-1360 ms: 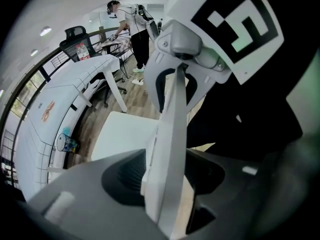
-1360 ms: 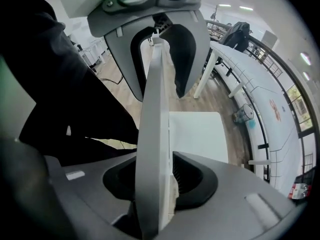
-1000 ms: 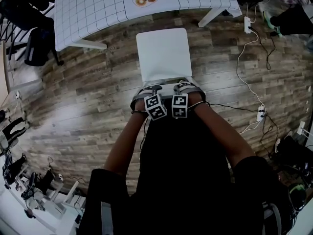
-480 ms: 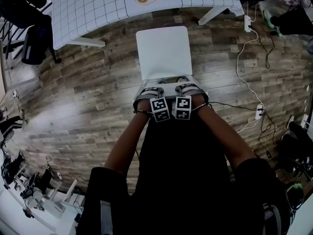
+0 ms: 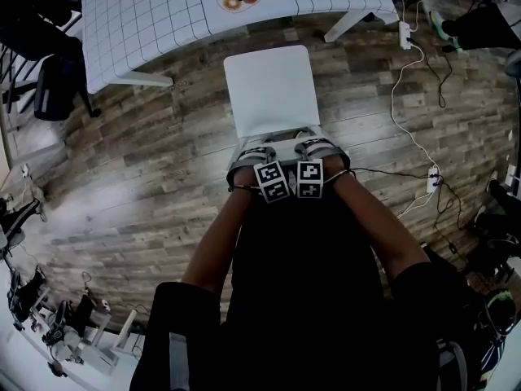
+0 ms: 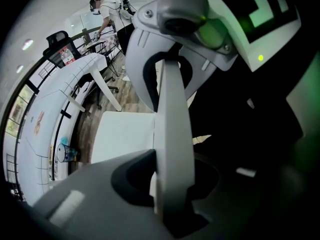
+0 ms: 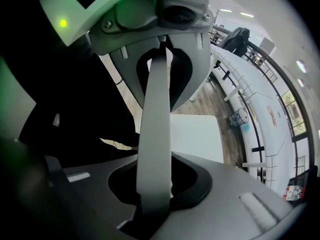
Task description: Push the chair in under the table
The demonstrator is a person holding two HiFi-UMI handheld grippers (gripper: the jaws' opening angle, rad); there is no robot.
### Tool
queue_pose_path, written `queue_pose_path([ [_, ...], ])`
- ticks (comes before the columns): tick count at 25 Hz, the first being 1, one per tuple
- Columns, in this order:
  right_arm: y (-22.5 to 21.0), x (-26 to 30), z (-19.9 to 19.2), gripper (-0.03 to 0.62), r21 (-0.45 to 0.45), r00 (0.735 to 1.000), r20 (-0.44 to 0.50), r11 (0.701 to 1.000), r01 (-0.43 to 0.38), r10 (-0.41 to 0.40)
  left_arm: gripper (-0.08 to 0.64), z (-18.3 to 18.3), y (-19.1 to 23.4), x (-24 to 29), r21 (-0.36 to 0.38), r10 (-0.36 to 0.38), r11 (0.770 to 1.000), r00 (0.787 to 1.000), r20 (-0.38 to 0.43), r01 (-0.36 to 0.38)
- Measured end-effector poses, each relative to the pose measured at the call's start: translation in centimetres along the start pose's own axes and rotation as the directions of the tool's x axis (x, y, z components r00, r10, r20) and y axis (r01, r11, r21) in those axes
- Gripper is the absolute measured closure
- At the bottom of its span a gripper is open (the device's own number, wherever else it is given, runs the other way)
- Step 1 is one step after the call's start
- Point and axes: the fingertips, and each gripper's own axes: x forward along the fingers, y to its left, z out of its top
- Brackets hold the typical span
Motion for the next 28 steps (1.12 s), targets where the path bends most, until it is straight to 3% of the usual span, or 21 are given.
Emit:
queue_pose_path([
  [13, -0.2, 0.1, 0.1, 0.529, 0.009, 1.000, 0.004, 1.000, -0.004, 0.004, 0.477, 0.1, 0.4, -0.1, 0.005, 0.024, 1.000, 1.000, 0.010, -0.024],
  [28, -8.0, -0.1, -1.4, 0.525, -0.019, 1.000, 0.009, 1.000, -0.005, 0.005, 0.471, 1.4, 8.1, -0.5, -0.072, -0.019, 0.997, 1.000, 0.012, 0.020],
])
